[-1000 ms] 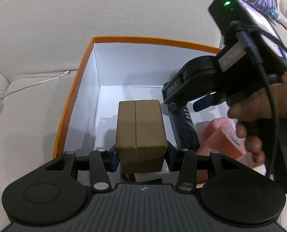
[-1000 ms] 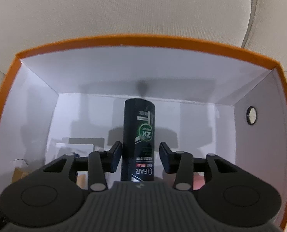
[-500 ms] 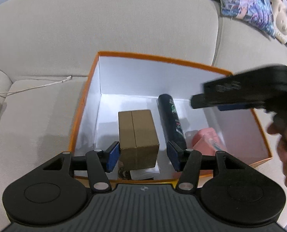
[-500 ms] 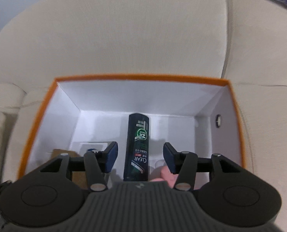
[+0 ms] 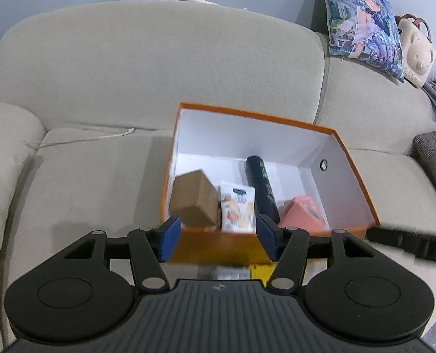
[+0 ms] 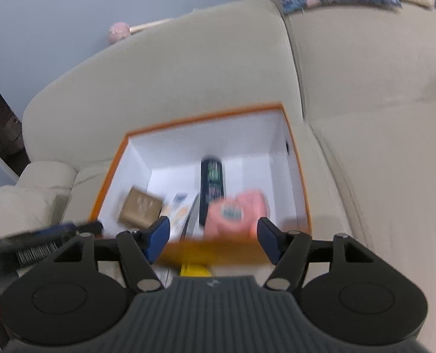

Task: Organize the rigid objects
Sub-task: 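Lower the carton into the shoebox with the left tool while the right tool releases the bottle inside, then move both tools back toward the plaid case and blue tin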

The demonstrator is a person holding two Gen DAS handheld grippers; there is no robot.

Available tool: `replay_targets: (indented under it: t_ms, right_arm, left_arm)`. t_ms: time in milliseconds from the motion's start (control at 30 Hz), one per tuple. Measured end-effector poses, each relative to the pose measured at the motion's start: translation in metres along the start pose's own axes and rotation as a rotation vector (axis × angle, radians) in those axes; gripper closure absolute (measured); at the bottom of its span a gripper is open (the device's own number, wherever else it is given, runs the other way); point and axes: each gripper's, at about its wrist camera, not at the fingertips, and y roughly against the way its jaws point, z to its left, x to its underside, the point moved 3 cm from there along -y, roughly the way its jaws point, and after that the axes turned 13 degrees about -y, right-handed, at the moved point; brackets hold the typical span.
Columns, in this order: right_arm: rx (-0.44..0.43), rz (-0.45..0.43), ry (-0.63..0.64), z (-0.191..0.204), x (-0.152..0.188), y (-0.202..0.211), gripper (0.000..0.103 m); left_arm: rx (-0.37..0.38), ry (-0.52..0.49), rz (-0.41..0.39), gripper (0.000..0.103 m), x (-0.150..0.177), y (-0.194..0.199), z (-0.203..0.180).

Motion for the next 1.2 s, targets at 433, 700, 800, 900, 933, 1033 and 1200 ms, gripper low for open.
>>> replay_targets:
  t_ms: [433, 700, 800, 900, 933, 1033, 1200]
  right_arm:
    - [0.057, 0.256, 0.075, -0.017, 0.078, -0.050, 0.031]
    - [0.051, 0.205, 0.109, -0.009, 0.077, -0.036, 0.025]
    - [0.051, 0.199, 0.131, -0.004, 0.078, -0.035, 0.025]
    - [0.056, 0.193, 0.151, -0.001, 0.078, -0.032, 0.024]
    - [0.061, 0.191, 0.158, 0.000, 0.078, -0.032, 0.024]
    - [0.074, 0.187, 0.165, 0.000, 0.079, -0.032, 0.023]
    - [0.092, 0.184, 0.166, -0.002, 0.078, -0.035, 0.022]
  left_arm:
    - [0.013, -0.068, 0.162, 0.029, 0.075, 0.016, -0.031]
    - [-0.077, -0.092, 0.125, 0.024, 0.109, 0.040, -0.056]
    - [-0.125, -0.103, 0.119, 0.023, 0.115, 0.046, -0.062]
    - [-0.136, -0.122, 0.123, 0.023, 0.118, 0.047, -0.066]
    - [-0.137, -0.128, 0.119, 0.023, 0.118, 0.047, -0.067]
    - [-0.143, -0.141, 0.110, 0.022, 0.118, 0.048, -0.070]
    - [-0.122, -0.149, 0.112, 0.021, 0.121, 0.043, -0.075]
